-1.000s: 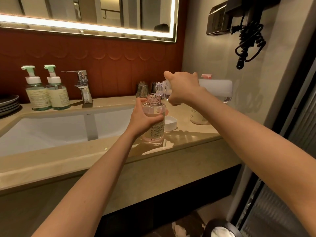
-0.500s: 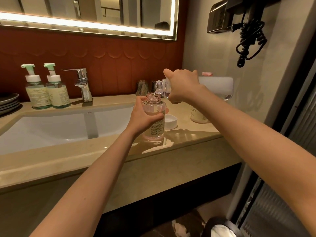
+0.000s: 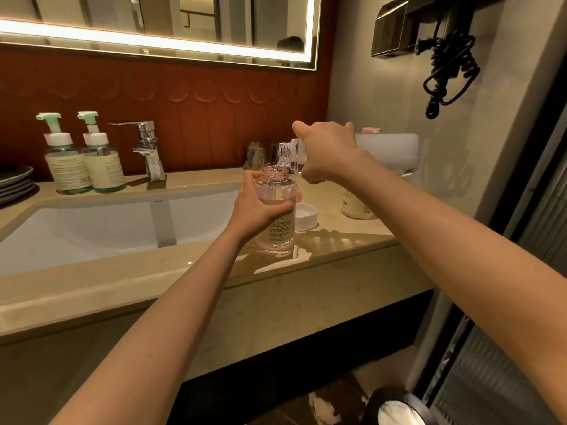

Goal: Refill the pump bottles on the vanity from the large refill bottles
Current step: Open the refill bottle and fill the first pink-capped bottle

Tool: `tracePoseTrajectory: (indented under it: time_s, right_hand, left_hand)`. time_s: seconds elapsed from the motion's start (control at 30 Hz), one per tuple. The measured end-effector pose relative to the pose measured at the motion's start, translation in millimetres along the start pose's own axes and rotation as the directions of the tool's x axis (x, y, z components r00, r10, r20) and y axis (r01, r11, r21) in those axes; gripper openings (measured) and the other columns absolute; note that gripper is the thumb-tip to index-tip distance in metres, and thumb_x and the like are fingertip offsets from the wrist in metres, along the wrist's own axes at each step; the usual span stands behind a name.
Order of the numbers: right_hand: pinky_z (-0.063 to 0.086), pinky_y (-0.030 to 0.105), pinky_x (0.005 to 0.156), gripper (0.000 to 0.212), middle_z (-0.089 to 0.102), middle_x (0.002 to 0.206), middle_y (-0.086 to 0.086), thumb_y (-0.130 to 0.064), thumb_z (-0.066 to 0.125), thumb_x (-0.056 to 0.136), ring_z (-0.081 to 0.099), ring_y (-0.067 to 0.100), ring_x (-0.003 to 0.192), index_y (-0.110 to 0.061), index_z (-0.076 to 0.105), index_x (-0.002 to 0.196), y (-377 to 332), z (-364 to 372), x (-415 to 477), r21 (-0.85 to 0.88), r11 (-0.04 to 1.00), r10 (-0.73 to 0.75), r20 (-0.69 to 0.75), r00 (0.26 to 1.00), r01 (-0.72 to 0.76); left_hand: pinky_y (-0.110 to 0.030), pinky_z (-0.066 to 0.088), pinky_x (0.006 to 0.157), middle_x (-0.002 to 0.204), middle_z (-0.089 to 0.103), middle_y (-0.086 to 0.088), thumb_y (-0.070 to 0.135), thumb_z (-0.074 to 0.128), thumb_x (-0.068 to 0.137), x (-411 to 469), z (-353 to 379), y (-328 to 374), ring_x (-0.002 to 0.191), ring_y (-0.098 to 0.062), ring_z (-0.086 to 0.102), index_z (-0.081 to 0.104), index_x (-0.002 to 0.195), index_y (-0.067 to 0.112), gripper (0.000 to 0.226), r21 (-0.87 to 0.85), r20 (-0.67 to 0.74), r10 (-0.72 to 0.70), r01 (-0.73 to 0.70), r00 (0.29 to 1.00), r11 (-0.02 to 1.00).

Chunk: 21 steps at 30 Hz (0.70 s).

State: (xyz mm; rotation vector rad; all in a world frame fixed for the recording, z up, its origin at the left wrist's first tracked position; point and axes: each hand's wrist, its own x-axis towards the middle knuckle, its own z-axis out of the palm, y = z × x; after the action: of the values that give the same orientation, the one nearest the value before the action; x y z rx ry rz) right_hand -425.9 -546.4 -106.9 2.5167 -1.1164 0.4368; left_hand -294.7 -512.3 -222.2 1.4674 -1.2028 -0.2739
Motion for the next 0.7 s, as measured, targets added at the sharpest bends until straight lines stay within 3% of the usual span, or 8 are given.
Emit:
tracePoseTrajectory:
  time_s: [0.7]
  right_hand:
    - [0.031, 0.054, 0.102, 0.059, 0.057, 0.113, 0.009, -0.019, 0.067, 0.078, 0.051, 0.029, 0.111, -0.017, 0.037, 0.128, 0.2, -0.6, 1.5, -0.006, 1.000, -0.004, 0.003, 1.000, 0.004]
  left_hand:
    - [-0.029, 0.041, 0.087, 0.132, 0.045, -0.005, 0.027, 0.079, 0.072, -0.5, 0.1, 0.3, 0.115, -0.022, 0.048, 0.030, 0.126, 0.023, 0.073, -0.010, 0.007, -0.006, 0.006, 1.000, 1.000]
